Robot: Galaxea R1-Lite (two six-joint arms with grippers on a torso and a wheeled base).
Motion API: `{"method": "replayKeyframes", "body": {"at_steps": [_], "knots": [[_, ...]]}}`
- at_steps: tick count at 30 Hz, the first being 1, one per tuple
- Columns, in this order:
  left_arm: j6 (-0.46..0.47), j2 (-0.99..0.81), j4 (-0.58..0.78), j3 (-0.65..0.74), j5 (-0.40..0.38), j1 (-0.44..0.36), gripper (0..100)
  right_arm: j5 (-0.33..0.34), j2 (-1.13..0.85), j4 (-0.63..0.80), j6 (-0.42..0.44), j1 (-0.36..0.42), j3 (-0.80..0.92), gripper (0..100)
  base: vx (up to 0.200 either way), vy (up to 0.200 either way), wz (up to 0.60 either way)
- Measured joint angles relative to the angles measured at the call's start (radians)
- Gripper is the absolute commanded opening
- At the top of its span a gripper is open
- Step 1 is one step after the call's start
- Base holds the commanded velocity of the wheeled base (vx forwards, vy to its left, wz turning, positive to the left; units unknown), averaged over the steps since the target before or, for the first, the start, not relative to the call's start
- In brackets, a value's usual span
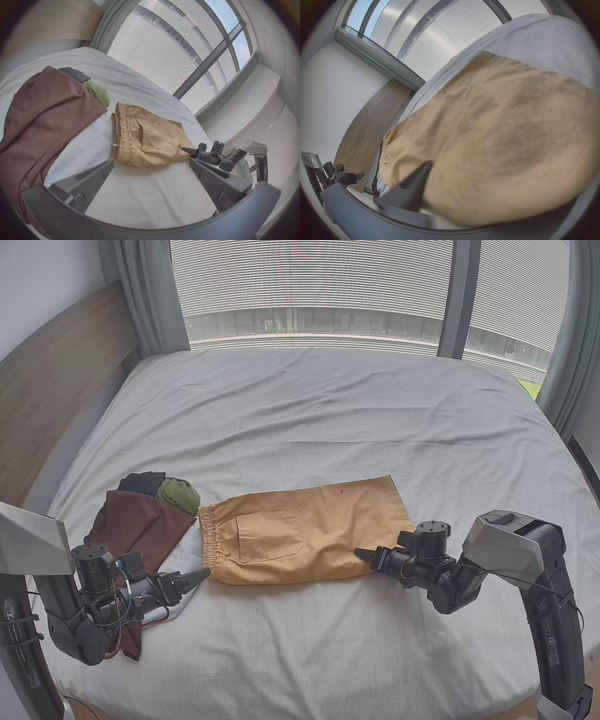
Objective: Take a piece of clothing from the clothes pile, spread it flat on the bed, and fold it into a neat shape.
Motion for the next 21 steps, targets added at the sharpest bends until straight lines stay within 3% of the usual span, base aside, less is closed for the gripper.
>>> {"method": "replayKeyframes", "body": {"at_steps": [8,21], "knots": [[0.0,0.009,0.0,-0.001,0.0,0.0,100,0.002,-0.009,0.002,-0.049,0.0,0.04,0,0.0,0.0,0.0],[-0.001,0.028,0.0,-0.003,0.0,0.001,100,0.002,-0.152,0.078,-0.221,-0.01,0.239,0,0.0,0.0,0.0]]}}
